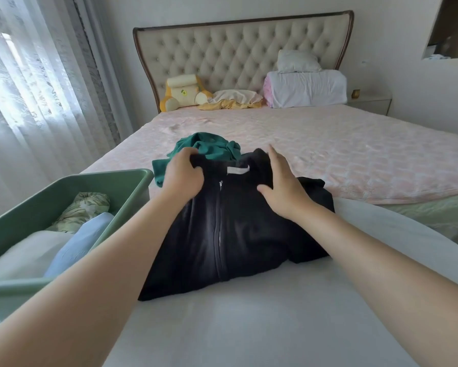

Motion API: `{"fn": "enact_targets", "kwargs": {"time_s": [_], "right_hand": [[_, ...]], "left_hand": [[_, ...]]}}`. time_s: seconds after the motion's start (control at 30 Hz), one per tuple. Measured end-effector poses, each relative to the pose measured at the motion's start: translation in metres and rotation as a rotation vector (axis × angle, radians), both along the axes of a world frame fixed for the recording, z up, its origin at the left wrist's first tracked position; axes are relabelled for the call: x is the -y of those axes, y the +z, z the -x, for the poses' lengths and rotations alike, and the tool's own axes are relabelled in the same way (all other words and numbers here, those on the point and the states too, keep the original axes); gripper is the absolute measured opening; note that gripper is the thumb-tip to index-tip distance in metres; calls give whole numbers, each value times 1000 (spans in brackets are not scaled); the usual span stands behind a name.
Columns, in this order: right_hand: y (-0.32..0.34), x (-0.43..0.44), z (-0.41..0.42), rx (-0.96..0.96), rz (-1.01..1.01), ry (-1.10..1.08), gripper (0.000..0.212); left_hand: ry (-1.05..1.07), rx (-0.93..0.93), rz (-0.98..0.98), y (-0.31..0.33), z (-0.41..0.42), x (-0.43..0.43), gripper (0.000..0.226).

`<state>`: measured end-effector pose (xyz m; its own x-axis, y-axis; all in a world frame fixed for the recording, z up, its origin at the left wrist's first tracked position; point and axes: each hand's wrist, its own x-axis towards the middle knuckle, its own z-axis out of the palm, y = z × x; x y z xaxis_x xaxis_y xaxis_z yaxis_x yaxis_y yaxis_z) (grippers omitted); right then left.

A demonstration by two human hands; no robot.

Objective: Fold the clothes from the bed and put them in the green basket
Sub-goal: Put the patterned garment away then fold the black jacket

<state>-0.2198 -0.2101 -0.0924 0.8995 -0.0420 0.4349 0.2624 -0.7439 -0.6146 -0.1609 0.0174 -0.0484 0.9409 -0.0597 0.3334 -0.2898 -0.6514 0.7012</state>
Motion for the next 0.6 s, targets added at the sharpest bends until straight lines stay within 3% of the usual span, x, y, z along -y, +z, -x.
{"fn": "enact_targets", "kwargs": {"time_s": [0.07, 0.1, 0.2, 0.33, 0.43, 0.53, 0.6], "right_hand": [[-12, 4, -6, -209, 76, 49, 109], [-20, 6, -8, -289, 177, 57, 109], [-40, 7, -13, -459, 356, 110, 84], [-42, -5, -5, -356, 429, 131, 50], [-31, -20, 13, -175, 475, 177, 54], [-32, -41, 36, -109, 609, 303, 70], [-36, -51, 49, -124, 722, 326, 73]], "left_hand": [[-140, -196, -214, -13, -2, 6, 103], [-186, -291, -341, -22, 1, 10, 110], [-273, -320, -519, -45, 11, 14, 98], [-313, -209, -618, -65, 22, 3, 66], [-335, -67, -631, -69, 43, -8, 49], [-339, -4, -636, -71, 67, -21, 56], [-343, -103, -715, -76, 83, -30, 71]]}}
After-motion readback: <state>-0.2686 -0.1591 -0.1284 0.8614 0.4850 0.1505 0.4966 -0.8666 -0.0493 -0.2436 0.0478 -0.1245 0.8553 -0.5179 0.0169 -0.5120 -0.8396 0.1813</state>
